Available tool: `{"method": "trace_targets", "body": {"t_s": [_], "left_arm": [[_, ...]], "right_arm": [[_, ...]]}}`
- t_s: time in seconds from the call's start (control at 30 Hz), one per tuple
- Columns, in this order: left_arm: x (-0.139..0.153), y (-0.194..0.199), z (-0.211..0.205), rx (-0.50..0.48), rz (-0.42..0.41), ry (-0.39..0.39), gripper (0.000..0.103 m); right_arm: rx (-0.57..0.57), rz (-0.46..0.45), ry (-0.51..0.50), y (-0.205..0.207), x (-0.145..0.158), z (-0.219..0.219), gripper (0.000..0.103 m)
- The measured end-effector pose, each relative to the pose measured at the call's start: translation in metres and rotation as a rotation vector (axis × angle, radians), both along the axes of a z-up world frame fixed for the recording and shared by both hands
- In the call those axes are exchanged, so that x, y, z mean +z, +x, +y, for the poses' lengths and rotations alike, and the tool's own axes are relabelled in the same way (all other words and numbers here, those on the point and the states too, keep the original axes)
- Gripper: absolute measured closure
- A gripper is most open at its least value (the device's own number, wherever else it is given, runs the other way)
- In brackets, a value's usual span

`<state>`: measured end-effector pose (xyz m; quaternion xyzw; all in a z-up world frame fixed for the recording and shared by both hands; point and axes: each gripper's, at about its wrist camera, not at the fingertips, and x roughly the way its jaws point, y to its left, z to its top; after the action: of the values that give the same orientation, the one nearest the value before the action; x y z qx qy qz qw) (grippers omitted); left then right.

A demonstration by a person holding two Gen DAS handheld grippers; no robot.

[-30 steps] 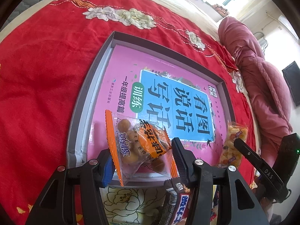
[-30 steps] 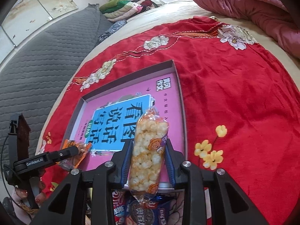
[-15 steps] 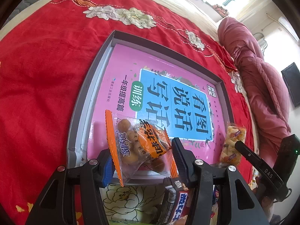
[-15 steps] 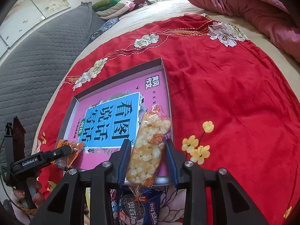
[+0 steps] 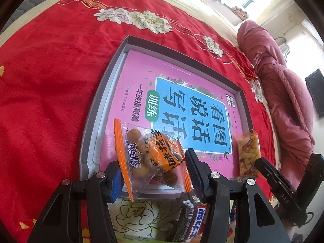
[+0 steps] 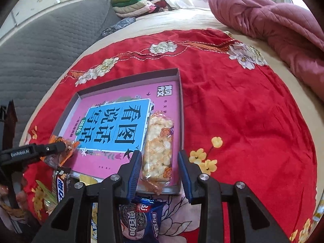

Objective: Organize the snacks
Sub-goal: 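Lower the nut bag into the box with the left tool while the right tool releases the rice bag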

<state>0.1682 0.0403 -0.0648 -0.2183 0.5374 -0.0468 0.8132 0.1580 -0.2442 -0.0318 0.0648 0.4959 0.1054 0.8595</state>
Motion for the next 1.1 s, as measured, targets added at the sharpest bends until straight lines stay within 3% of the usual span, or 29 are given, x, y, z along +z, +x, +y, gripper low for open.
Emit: {"method": "trace_targets", "body": {"t_s": [0.37,1.1], "left_arm": [[-0.004,0.003,0.002,0.014,0.003,0.016,0.046],[0.006,0.001,0.003,0.008,-0.005,0.035,0.039]], "right_arm": [[0.075,-0.004,0.001,0.001,-0.008,0.024,0.066],[0.023,-0.004,0.084,0.005,-0.003,0.011,0.066]]}}
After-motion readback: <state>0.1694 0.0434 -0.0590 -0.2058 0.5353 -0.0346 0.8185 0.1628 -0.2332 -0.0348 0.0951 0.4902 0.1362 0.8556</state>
